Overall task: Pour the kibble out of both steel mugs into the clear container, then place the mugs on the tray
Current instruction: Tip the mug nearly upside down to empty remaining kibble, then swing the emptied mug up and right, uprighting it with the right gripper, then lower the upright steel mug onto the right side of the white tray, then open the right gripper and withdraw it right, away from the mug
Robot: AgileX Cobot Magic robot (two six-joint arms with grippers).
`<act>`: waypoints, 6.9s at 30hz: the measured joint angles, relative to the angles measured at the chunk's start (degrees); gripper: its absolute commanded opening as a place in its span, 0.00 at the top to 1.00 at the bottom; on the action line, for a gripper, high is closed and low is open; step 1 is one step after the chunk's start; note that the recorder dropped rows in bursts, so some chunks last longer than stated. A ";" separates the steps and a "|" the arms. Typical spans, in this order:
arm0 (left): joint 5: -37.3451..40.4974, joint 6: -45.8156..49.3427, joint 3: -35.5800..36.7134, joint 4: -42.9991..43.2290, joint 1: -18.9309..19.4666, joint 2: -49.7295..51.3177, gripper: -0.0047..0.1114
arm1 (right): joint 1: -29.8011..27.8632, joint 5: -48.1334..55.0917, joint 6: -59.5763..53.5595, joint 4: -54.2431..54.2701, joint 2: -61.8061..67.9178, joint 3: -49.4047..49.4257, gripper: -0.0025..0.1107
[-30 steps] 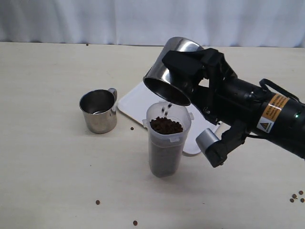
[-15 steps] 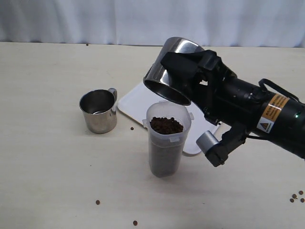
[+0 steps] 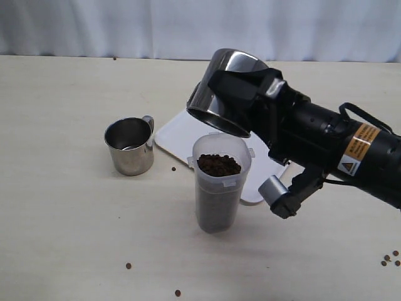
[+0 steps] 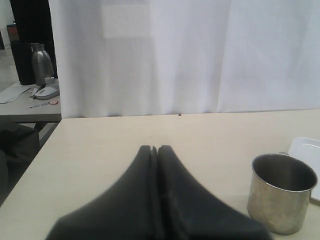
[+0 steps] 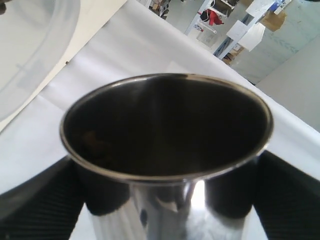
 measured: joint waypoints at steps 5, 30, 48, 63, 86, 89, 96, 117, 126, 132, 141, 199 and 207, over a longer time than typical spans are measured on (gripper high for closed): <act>0.00 0.00 0.00 0.00 0.00 0.00 0.96 | 0.00 -0.11 -2.34 -0.14 0.00 0.00 0.83; 0.00 0.00 0.00 0.00 0.00 0.00 0.96 | 0.00 -3.70 -5.31 -0.14 0.00 0.00 0.81; 0.00 0.00 0.00 0.00 0.00 0.00 0.96 | 0.00 -6.03 40.09 20.31 0.00 0.00 0.82; 0.00 0.00 0.00 0.00 0.00 0.00 0.96 | 0.00 -11.80 55.33 38.61 0.00 -0.04 0.94; 0.00 0.00 0.00 0.00 0.00 0.00 0.96 | -22.24 -8.64 108.50 11.46 17.27 -3.81 0.94; 0.00 0.00 0.00 0.00 0.00 0.00 0.96 | -22.37 -10.01 108.77 10.68 21.58 -4.62 0.94; 0.00 0.00 0.00 0.00 0.00 0.00 0.96 | -22.54 -10.24 110.58 5.43 29.06 -7.78 0.94; 0.00 0.00 0.00 0.00 0.00 0.00 0.96 | -22.54 -13.03 113.28 -6.89 38.00 -11.91 0.94; 0.00 0.00 0.00 0.00 0.00 0.00 0.96 | -22.54 -12.91 113.28 -6.97 41.21 -12.90 0.94; 0.00 0.00 0.00 0.00 0.00 0.00 0.96 | -22.54 -12.69 113.28 -6.97 43.12 -13.62 0.94; 0.00 0.00 0.00 0.00 0.00 0.00 0.96 | -22.54 -12.69 113.28 -6.97 43.65 -14.22 0.94; 0.00 0.00 0.00 0.00 0.00 0.00 0.96 | -22.54 6.23 123.73 -10.41 20.42 -5.23 0.12; 0.00 0.00 0.00 0.00 0.00 0.00 0.96 | -22.54 6.23 137.56 -10.41 10.14 -0.75 0.12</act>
